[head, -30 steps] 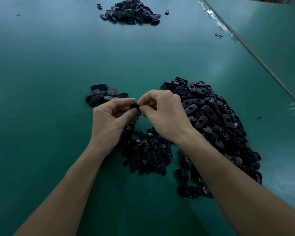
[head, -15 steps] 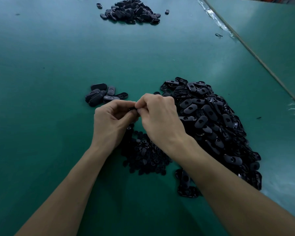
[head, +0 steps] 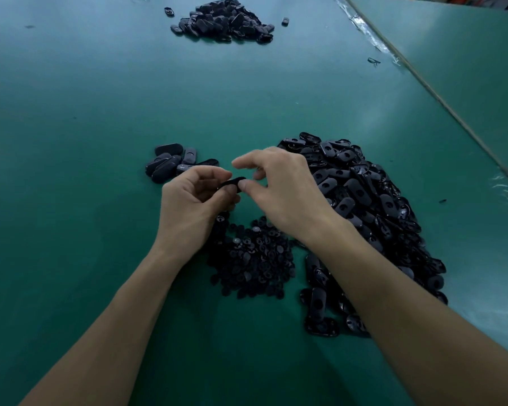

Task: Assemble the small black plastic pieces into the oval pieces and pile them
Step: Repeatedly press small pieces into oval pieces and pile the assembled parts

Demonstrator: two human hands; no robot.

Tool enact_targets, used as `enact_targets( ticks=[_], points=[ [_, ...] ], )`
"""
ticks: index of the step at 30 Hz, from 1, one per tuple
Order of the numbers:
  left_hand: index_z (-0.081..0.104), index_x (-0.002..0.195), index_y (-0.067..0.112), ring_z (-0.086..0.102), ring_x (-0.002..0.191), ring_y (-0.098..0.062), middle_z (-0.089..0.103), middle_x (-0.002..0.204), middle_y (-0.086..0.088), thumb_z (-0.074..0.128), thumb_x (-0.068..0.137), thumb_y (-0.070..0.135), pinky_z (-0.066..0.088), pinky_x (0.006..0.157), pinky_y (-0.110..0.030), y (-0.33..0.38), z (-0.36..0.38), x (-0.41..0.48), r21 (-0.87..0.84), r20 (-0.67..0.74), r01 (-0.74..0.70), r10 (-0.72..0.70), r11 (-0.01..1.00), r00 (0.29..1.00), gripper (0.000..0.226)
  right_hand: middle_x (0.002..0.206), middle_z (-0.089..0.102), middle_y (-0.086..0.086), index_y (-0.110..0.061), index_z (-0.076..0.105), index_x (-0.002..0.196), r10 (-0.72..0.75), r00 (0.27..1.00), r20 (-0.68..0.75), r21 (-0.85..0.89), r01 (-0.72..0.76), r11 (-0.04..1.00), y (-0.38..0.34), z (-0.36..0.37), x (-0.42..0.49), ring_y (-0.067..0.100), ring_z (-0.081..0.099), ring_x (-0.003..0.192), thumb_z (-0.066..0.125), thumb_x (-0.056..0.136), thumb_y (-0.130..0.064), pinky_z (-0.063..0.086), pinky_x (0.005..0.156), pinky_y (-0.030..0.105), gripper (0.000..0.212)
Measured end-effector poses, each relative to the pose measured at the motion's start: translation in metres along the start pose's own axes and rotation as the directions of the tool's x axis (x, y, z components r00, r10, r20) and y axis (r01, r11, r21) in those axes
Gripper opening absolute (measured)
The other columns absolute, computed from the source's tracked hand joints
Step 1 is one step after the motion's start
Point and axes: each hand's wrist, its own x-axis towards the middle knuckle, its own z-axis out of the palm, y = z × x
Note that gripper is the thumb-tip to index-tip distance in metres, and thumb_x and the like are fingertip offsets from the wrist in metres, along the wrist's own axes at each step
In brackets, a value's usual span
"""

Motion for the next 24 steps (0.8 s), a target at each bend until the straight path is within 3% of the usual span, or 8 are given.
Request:
enact_targets(
  ticks=[7,9,13,19,24],
  points=[
    [0.068,0.098,0.014,0.075,0.071,-0.014,0.078,0.082,-0.002,0.076,0.08,0.004,0.057,0.067,-0.02,0.002,-0.001,0.0,-0.079,0.03,0.046,-0.044,0.996,0.999,0.022,0.088,0.075,-0.009,-0.017,0.079,0.103,0.009,0.998,0.057,0.141,-0.017,0.99,0.013,-0.005,0.007,-0.003,0.069,0.083,0.075,0.088,-0.013,0.053,0.084,0.011,0.017],
    [0.069,0.097,0.012,0.075,0.072,-0.013,0.078,0.081,0.0,0.077,0.076,0.009,0.058,0.068,-0.02,0.001,0.0,0.0,-0.083,0.028,0.053,-0.051,0.995,0.998,0.023,0.086,0.075,-0.008,-0.017,0.079,0.101,0.008,0.998,0.065,0.14,-0.017,0.99,0.015,-0.005,0.008,-0.004,0.069,0.081,0.076,0.087,-0.013,0.054,0.081,0.01,0.015],
    [0.071,0.095,0.011,0.074,0.074,-0.01,0.078,0.082,0.002,0.074,0.082,-0.002,0.058,0.07,-0.02,0.0,0.0,0.0,-0.049,0.047,0.071,-0.068,0.996,0.997,0.019,0.084,0.076,-0.006,-0.015,0.079,0.099,0.005,0.998,0.065,0.113,-0.013,0.994,0.015,-0.004,0.007,-0.003,0.069,0.077,0.075,0.087,-0.011,0.053,0.077,0.008,0.013],
    [0.072,0.091,0.013,0.074,0.07,-0.01,0.078,0.079,0.003,0.075,0.081,-0.003,0.058,0.069,-0.019,0.002,-0.001,0.0,-0.032,0.044,0.053,-0.051,0.998,0.998,0.019,0.08,0.072,-0.008,-0.014,0.078,0.099,0.018,1.0,0.012,0.105,-0.019,0.994,0.011,0.002,0.002,-0.004,0.066,0.076,0.072,0.086,-0.011,0.053,0.074,0.009,0.015],
    [0.073,0.087,0.017,0.075,0.069,-0.016,0.077,0.077,-0.001,0.08,0.072,0.016,0.059,0.067,-0.023,0.002,-0.004,0.0,-0.016,0.009,0.014,-0.014,1.0,1.0,0.017,0.085,0.076,-0.006,-0.015,0.079,0.099,0.007,0.999,0.032,0.136,-0.011,0.991,0.011,-0.001,0.003,-0.006,0.068,0.079,0.074,0.086,-0.01,0.051,0.076,0.005,0.015]
  ],
)
